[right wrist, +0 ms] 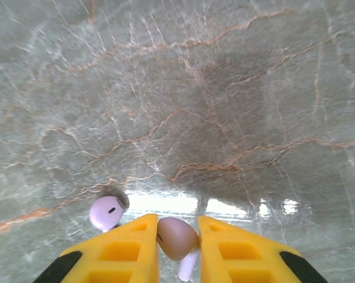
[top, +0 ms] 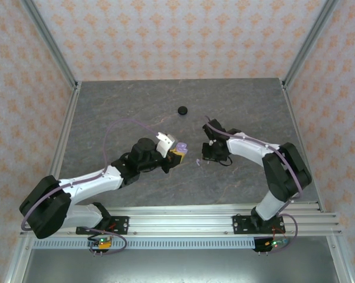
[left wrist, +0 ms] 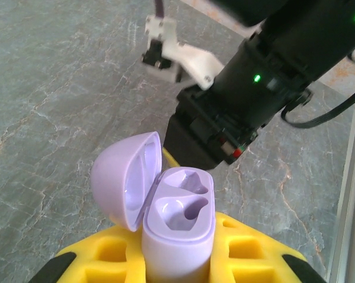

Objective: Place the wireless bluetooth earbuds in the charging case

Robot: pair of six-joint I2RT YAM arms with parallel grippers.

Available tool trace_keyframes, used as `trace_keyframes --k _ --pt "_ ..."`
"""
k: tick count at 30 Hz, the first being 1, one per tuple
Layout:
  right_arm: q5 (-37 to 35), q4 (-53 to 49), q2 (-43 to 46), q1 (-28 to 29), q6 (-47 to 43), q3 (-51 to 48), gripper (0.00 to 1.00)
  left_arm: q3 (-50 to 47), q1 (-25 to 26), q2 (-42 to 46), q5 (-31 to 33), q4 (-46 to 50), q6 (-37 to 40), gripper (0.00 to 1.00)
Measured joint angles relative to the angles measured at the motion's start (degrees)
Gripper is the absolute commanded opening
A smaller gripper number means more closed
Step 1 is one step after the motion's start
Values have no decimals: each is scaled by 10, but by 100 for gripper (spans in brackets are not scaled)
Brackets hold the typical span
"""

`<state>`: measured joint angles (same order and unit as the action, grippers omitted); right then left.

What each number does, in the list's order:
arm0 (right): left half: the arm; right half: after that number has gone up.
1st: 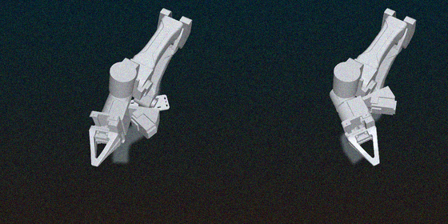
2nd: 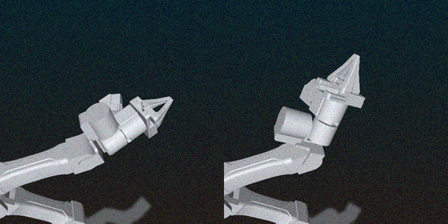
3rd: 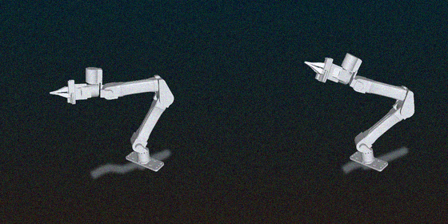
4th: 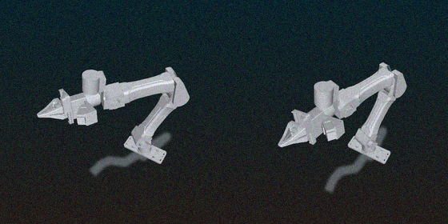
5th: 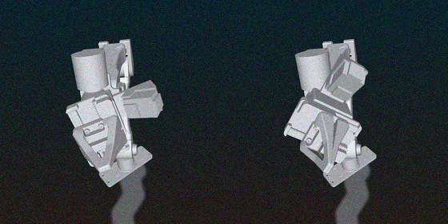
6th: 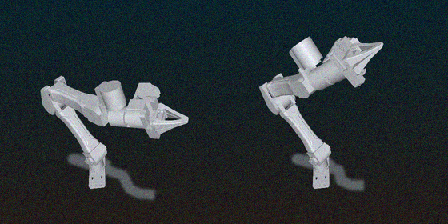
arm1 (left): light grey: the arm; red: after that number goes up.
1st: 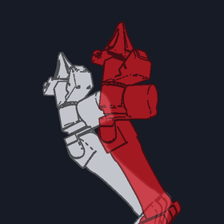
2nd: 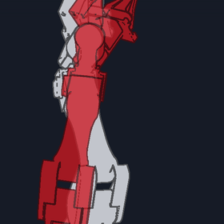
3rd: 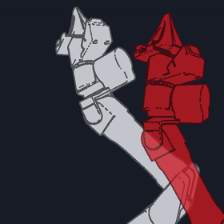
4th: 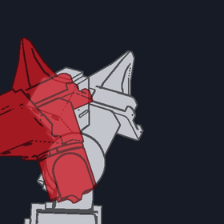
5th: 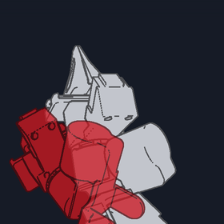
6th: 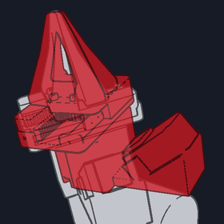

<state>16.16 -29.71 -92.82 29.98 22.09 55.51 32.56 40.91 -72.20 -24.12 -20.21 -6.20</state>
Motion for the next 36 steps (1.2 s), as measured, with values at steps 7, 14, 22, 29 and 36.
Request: trace_keyframes --k 7,14,22,29,36 --pt "49 26 70 -19 5 -17 21 -2 0 -38 13 -14 0 4" --pt "81 43 123 -19 12 -22 21 1 0 -82 12 -35 -10 4" --pt "97 67 167 -13 13 -31 21 20 0 -125 3 -63 -30 4" --pt "98 99 193 12 12 -36 21 31 3 -158 -19 -104 -60 4" --pt "96 123 213 19 11 -37 21 32 7 -169 -43 -141 -88 4"
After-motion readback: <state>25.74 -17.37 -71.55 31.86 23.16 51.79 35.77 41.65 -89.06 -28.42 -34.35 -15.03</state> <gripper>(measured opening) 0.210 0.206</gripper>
